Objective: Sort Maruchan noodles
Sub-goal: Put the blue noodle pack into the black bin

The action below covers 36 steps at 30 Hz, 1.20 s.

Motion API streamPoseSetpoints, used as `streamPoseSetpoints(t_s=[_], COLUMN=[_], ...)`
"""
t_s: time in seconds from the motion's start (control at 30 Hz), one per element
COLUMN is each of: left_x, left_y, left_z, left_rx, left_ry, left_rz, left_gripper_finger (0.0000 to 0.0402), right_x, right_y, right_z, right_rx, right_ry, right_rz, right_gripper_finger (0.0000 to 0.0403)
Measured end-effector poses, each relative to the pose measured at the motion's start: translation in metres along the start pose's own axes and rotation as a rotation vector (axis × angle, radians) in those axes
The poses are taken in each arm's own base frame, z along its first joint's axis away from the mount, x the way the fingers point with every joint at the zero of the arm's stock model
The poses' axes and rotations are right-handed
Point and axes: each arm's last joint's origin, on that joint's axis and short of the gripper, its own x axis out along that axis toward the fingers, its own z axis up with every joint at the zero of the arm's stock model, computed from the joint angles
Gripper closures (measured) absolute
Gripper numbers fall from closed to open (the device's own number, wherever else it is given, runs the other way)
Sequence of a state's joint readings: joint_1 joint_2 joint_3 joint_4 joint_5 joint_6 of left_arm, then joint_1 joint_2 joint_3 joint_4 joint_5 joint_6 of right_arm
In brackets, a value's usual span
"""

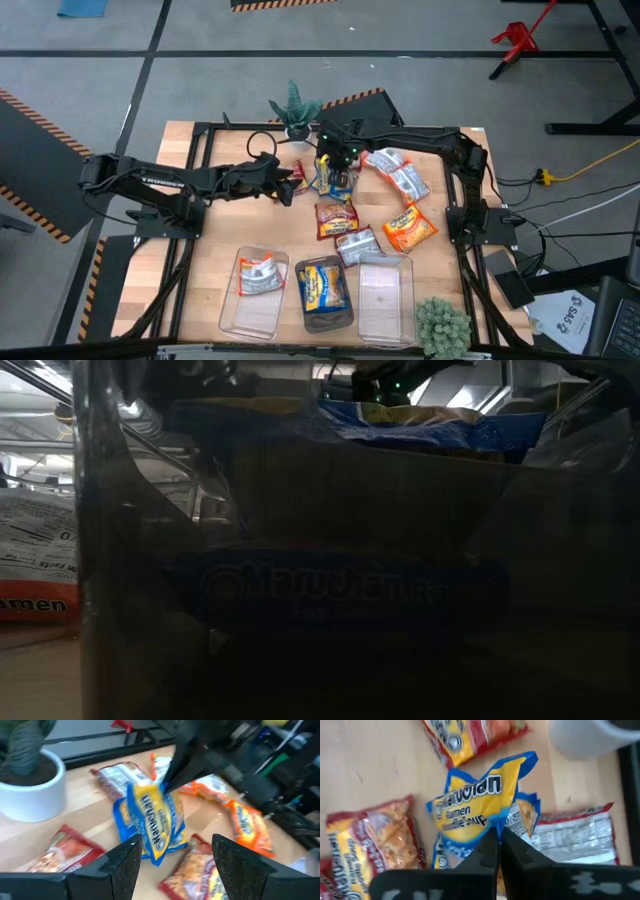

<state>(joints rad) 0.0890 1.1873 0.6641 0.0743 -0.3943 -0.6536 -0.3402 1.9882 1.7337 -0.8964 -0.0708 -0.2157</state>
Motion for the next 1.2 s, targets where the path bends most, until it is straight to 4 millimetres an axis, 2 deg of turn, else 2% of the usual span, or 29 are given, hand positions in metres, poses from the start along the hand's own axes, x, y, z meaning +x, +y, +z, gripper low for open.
streamPoseSetpoints(t_s=[0.37,0.53,0.63,0.77,0.93,1.07,1.2], left_x=[0.012,0.019,0.022,0.024,0.024,0.024,0.024], left_y=[0.032,0.034,0.033,0.031,0.031,0.030,0.030], left_z=[-0.029,-0.035,-0.036,-0.035,-0.034,-0.033,-0.033], left_rx=[-0.116,-0.114,-0.119,-0.133,-0.138,-0.143,-0.144], left_ry=[-0.042,-0.024,-0.030,-0.056,-0.064,-0.065,-0.065], left_rz=[0.067,0.063,0.050,0.028,0.019,0.010,0.009], left_gripper_finger=[0.0168,0.0168,0.0168,0.0168,0.0168,0.0168,0.0168], right_x=[-0.008,-0.008,-0.008,-0.008,-0.008,0.005,0.026], right_y=[0.011,0.019,0.017,0.013,0.000,-0.013,-0.012], right_z=[0.011,0.012,0.010,0.007,0.007,-0.005,-0.016], right_rx=[0.000,0.012,0.122,0.189,0.403,0.541,0.585], right_ry=[-0.047,-0.045,-0.022,0.001,-0.039,-0.017,-0.023], right_rz=[0.025,0.020,0.018,-0.037,-0.090,-0.097,-0.094], right_gripper_finger=[0.0403,0.0402,0.0386,0.0323,0.0198,0.0104,0.0052])
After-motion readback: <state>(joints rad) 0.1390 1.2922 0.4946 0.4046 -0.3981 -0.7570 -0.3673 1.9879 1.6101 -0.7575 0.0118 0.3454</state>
